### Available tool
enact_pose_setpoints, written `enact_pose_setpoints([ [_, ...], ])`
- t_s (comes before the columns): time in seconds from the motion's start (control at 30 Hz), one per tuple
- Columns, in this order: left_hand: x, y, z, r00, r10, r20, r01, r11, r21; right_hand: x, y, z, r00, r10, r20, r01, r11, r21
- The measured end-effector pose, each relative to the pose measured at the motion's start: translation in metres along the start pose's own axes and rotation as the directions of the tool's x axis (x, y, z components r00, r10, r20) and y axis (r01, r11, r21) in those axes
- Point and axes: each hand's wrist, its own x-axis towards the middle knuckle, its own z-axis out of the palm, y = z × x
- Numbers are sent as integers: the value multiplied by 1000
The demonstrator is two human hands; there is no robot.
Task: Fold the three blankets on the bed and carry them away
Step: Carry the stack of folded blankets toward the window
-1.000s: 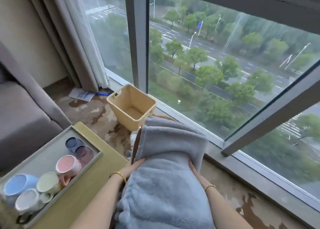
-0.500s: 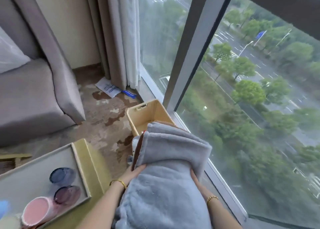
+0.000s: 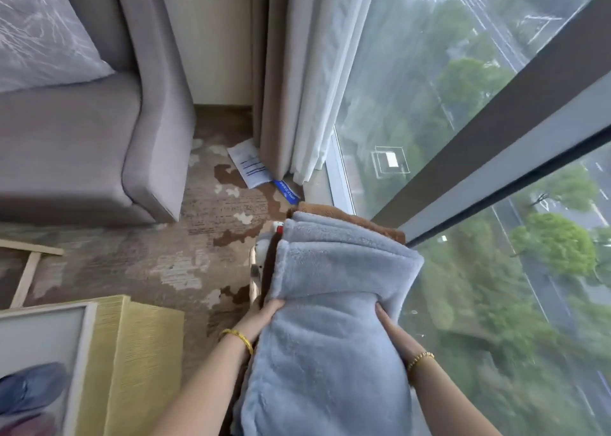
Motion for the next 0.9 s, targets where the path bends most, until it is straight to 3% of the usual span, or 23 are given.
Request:
enact_pose_setpoints([
  [0.2, 113, -12, 10, 990, -107, -90, 98, 990, -103, 137, -33, -23, 1000, -11, -4, 10, 990, -141],
  [0.33, 195, -33, 9, 975, -175, -136, 152, 975, -159, 217, -5, -9, 999, -32, -36, 27, 990, -140],
  [0.47, 252, -67, 0, 944, -253, -211, 237, 967, -98, 283, 43, 7, 995, -52, -89, 39, 988, -146],
  [0.63, 288, -114, 8, 912, -146, -383, 122, 989, -86, 334, 92, 14, 955, -154, -253, 82, 958, -274],
  [0.7, 305, -125, 16, 886, -190, -422, 135, 978, -157, 353, 97, 16, 933, -181, -311, 69, 938, -340],
  [0.9, 368, -177, 14, 833, -221, -507, 114, 966, -233, 410, 118, 23, 951, 30, -306, -140, 928, -344],
])
